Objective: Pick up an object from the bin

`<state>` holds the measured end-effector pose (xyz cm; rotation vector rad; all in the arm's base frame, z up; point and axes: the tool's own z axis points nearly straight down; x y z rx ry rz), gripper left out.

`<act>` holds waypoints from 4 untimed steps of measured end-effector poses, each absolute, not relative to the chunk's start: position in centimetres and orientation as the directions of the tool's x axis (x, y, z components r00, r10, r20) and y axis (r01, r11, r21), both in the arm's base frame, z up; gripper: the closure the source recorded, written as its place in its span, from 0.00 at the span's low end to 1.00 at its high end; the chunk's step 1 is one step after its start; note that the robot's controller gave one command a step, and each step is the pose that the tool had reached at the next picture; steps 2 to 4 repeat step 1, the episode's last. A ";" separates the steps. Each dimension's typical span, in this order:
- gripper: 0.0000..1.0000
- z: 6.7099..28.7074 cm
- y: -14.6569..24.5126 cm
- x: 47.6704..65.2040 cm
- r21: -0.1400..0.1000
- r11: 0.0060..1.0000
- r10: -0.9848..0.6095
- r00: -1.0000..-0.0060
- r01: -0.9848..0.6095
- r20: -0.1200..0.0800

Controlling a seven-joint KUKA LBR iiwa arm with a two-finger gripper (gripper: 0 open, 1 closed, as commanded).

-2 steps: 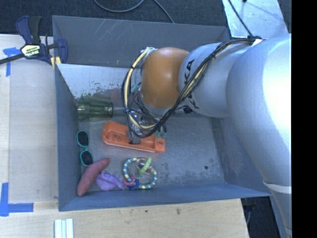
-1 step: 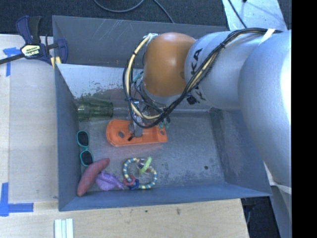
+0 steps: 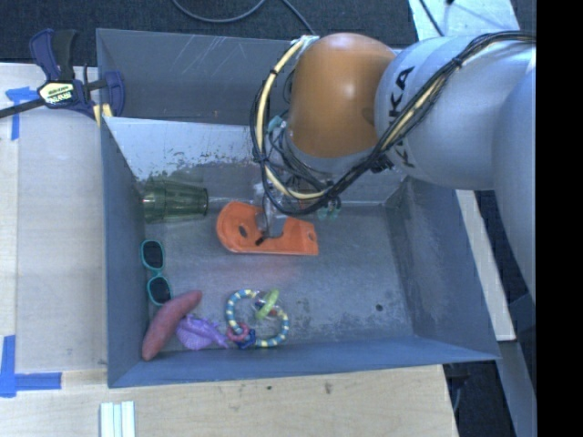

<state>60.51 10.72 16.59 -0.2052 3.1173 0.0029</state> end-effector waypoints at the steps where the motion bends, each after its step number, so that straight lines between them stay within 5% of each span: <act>1: 1.00 22.5 10.9 61.2 -0.002 0.986 -0.167 -0.986 -0.167 -0.014; 4: 1.00 22.5 10.9 61.2 -0.002 0.986 -0.167 -0.986 -0.167 -0.014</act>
Offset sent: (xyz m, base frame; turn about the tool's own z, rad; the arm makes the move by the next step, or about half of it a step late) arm -0.0183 0.0077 0.1648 -0.0816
